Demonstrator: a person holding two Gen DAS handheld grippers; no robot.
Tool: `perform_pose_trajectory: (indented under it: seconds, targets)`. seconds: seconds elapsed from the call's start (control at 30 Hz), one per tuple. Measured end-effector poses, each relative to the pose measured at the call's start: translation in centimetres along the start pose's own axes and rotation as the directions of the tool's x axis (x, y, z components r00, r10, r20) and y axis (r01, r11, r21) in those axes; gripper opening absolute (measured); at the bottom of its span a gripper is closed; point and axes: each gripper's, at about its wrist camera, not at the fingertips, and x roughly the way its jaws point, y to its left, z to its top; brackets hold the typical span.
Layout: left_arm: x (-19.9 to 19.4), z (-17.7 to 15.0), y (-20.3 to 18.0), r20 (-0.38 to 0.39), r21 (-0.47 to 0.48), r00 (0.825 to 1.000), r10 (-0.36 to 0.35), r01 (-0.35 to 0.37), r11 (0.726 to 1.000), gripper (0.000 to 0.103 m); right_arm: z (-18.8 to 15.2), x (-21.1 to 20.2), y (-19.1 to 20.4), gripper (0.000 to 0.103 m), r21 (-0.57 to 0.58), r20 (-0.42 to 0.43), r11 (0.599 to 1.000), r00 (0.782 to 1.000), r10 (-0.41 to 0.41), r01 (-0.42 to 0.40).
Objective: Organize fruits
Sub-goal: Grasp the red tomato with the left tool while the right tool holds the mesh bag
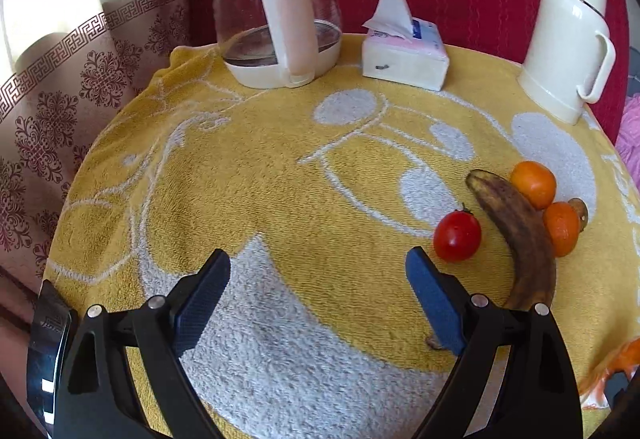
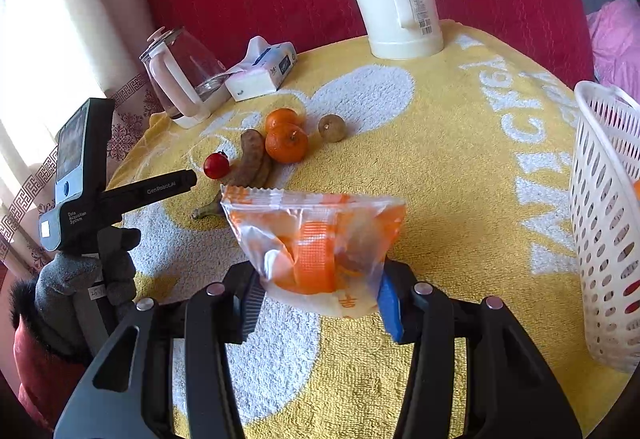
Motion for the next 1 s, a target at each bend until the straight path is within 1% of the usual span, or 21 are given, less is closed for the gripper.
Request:
perform_pose_trajectory:
  seconds: [0.07,0.13,0.23,0.27,0.37,0.4,0.47,0.53,0.57,0.63,0.67,0.7,0.83,0.9,1.0]
  targets:
    - [0.0,0.2,1.1,-0.004,-0.039,1.000,-0.019,0.018,0.999,0.089,0.0,0.0,0.0,0.049,-0.001,0.000,1.000,1.000,0.001,-0.001]
    - [-0.5,0.2,1.1,0.007,-0.043,0.999,-0.045,0.046,0.998,0.089,0.0,0.1,-0.1,0.049,0.002,0.000,1.000,1.000,0.003,-0.003]
    - [-1.2,0.2,-0.6,0.019,-0.001,0.994,-0.106,0.106,0.994,0.088,0.1,0.1,-0.1,0.049,0.003,0.000,1.000,1.000,0.002,-0.002]
    - [-1.4,0.2,-1.4,0.021,0.019,0.991,-0.129,0.128,0.992,0.084,0.1,0.1,-0.1,0.049,0.002,0.000,1.000,1.000,0.001,-0.001]
    - [-1.8,0.1,-3.6,0.019,0.075,0.984,-0.179,0.177,0.981,0.081,0.0,0.1,-0.1,0.049,-0.001,0.000,1.000,1.000,-0.002,0.002]
    - [-1.9,0.0,-4.2,0.016,0.092,0.981,-0.194,0.192,0.977,0.079,0.0,0.1,-0.1,0.049,-0.001,0.000,1.000,1.000,-0.002,0.002]
    - [-1.8,-0.2,-5.0,0.009,0.119,0.979,-0.204,0.202,0.972,0.075,0.0,0.1,-0.1,0.049,-0.001,0.001,1.000,1.000,-0.002,0.002]
    - [-1.3,-0.4,-5.6,0.004,0.131,0.981,-0.194,0.192,0.973,0.071,0.0,0.1,-0.1,0.049,-0.002,0.001,1.000,1.000,-0.003,0.003]
    - [-0.9,-0.4,-5.7,-0.002,0.133,0.982,-0.187,0.186,0.974,0.066,0.0,0.1,-0.1,0.049,-0.002,0.001,1.000,1.000,-0.003,0.003]
    - [-0.1,-0.4,-5.5,-0.022,0.120,0.981,-0.195,0.196,0.973,0.058,0.0,0.1,0.0,0.049,-0.002,0.001,1.000,1.000,-0.003,0.003]
    - [0.3,-0.5,-5.3,-0.035,0.111,0.980,-0.197,0.200,0.973,0.052,0.0,0.1,0.0,0.049,-0.003,0.001,1.000,1.000,-0.004,0.004]
    - [0.6,-0.5,-5.1,-0.043,0.102,0.979,-0.201,0.205,0.974,0.050,0.0,0.1,0.0,0.049,-0.005,0.002,1.000,1.000,-0.006,0.006]
    - [0.6,-0.5,-4.5,-0.025,0.080,0.973,-0.228,0.229,0.970,0.043,-0.1,0.1,0.1,0.049,-0.012,0.005,1.000,1.000,-0.014,0.014]
    - [0.6,-0.5,-4.2,-0.020,0.074,0.972,-0.235,0.236,0.969,0.036,-0.1,0.1,0.1,0.049,-0.016,0.007,1.000,1.000,-0.017,0.017]
    - [0.4,-0.6,-3.8,-0.016,0.059,0.968,-0.251,0.251,0.966,0.029,-0.1,0.1,0.1,0.049,-0.019,0.009,1.000,1.000,-0.018,0.018]
